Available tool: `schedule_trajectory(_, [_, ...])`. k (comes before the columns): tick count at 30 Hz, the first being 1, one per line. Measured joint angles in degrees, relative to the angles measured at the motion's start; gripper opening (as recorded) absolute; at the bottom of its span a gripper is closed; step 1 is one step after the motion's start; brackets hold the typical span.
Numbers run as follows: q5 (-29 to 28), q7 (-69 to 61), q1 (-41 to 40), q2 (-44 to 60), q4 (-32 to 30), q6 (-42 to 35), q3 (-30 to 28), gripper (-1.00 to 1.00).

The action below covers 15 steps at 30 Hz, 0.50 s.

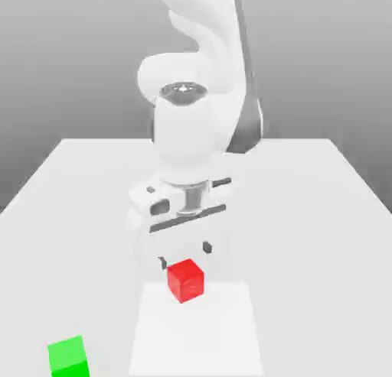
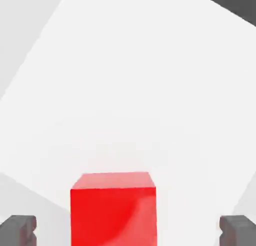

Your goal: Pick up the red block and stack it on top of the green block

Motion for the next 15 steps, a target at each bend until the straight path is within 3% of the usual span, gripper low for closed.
schedule_trajectory(2, [2.29,-1.85,-2.83,4.35,0.44,3.71,3.36,0.0])
schedule_trajectory(3, [2.78,-2.32,-4.15,6.09,0.63,5.22,4.77,-1.0])
schedule_trajectory(10, [2.69,-2.24,-4.59,6.36,0.66,5.38,5.19,-1.0])
schedule_trajectory(15, [-1.94,1.17,-4.36,-2.5,-0.52,-2.21,3.69,-1.0])
